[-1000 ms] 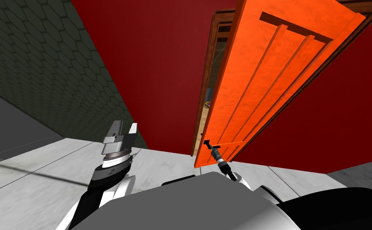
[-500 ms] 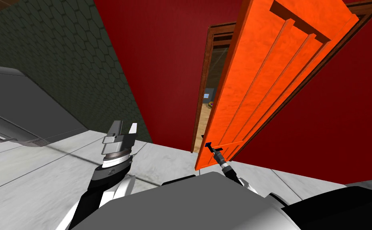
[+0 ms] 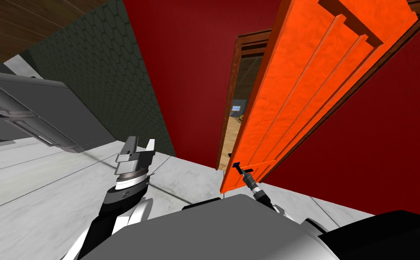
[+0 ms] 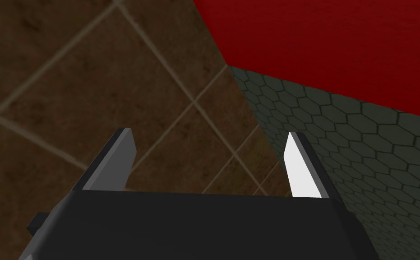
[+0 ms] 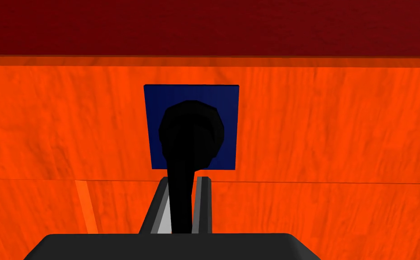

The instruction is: Pull the door open

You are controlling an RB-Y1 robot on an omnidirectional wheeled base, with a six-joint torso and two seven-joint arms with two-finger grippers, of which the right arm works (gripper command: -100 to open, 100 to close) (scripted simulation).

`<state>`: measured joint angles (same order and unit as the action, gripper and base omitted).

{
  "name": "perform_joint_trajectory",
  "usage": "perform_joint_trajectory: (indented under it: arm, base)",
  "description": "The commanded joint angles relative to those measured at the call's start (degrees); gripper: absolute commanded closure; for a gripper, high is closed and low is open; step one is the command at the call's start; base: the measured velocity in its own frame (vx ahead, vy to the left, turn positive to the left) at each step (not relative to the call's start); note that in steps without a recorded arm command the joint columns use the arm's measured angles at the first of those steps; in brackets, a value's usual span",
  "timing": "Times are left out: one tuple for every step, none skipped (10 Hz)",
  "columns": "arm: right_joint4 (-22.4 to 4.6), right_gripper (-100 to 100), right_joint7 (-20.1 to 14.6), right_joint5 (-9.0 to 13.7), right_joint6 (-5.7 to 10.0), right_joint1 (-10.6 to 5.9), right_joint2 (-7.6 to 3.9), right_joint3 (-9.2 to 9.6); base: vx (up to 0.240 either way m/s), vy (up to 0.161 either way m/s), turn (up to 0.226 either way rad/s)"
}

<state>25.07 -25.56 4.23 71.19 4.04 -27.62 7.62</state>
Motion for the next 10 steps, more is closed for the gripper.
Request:
perform_joint_trajectory:
  arm:
    - [-0.23,100,-0.27,-0.06,0.89,0.84,-0.29,0.26]
    - [-0.68,100,-0.49,-0.04,1.9,1.2,-0.58,0.4]
    - [-0.97,100,-0.64,-0.03,2.57,1.44,-0.77,0.49]
    - [-1.26,100,-0.79,-0.02,3.21,1.68,-0.95,0.58]
    - [-1.63,100,-0.98,-0.01,4.06,1.98,-1.2,0.7]
    - [-1.92,100,-1.12,0.0,4.7,2.21,-1.38,0.79]
    - [-1.92,100,-1.12,0.0,4.7,2.21,-1.38,0.79]
    - [-3.38,100,-1.17,-0.19,5.29,1.39,-1.03,1.01]
    - [-2.59,100,-0.72,-0.29,3.77,0.93,-0.48,1.08]
    - [-2.29,100,-0.52,-0.3,3.18,0.65,-0.28,1.07]
  base:
    - [-0.226,-0.115,0.183]
    - [-0.255,-0.077,0.215]
    - [-0.26,-0.098,0.218]
    - [-0.237,-0.105,0.189]
    - [-0.236,-0.109,0.197]
    - [-0.251,-0.056,0.227]
    - [-0.172,-0.044,0.059]
    - [-0.062,-0.02,-0.002]
    - [-0.152,-0.039,0.094]
    - [-0.211,-0.096,0.141]
